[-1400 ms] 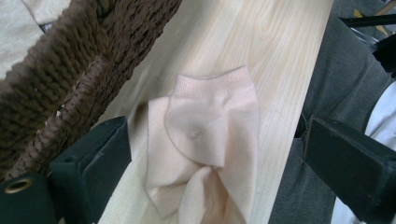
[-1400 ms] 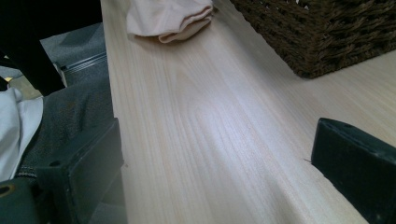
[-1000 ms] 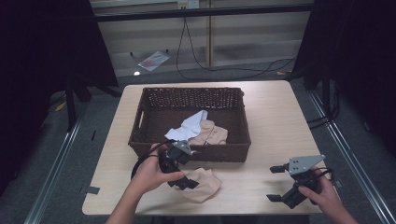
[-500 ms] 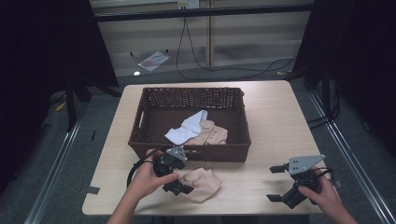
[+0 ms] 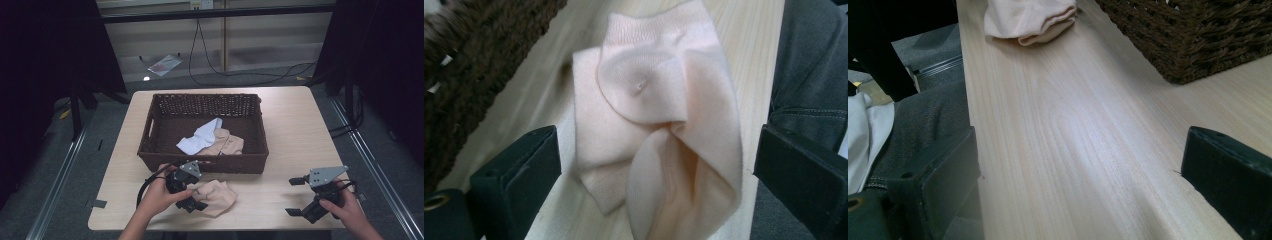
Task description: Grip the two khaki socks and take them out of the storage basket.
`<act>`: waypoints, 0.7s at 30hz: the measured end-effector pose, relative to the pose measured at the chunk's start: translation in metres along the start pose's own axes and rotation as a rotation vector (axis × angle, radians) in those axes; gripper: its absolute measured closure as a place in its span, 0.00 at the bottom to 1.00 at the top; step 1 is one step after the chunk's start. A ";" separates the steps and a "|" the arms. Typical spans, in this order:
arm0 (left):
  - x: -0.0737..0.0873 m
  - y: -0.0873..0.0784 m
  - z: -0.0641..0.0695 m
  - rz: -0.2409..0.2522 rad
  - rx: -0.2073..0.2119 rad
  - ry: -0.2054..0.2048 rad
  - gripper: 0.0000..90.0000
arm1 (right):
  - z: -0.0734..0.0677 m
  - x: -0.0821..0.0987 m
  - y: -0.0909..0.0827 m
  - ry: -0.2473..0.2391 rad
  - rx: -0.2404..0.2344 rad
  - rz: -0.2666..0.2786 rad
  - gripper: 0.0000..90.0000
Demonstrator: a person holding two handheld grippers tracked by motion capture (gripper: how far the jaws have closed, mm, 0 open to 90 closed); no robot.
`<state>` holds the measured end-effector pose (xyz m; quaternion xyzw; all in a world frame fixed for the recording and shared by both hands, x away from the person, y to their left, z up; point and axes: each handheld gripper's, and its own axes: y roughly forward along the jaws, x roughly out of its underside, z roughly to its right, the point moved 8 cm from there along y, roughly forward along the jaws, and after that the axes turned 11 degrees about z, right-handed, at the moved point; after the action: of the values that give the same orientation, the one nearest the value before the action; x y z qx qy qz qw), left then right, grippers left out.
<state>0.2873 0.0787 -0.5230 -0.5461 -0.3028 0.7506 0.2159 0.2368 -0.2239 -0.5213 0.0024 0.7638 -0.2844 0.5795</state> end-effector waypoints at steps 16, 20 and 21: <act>0.003 0.009 -0.001 0.037 -0.007 0.029 0.05 | 0.000 0.000 0.000 -0.004 0.000 -0.003 0.02; 0.004 0.012 -0.001 0.036 -0.009 0.035 0.05 | 0.000 0.001 0.000 -0.005 0.000 -0.005 0.02; 0.005 0.013 -0.001 0.030 -0.004 0.035 0.05 | 0.000 0.001 0.000 -0.007 0.002 -0.007 0.02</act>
<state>0.2866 0.0725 -0.5352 -0.5641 -0.2921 0.7436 0.2087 0.2366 -0.2240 -0.5220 -0.0008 0.7614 -0.2870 0.5813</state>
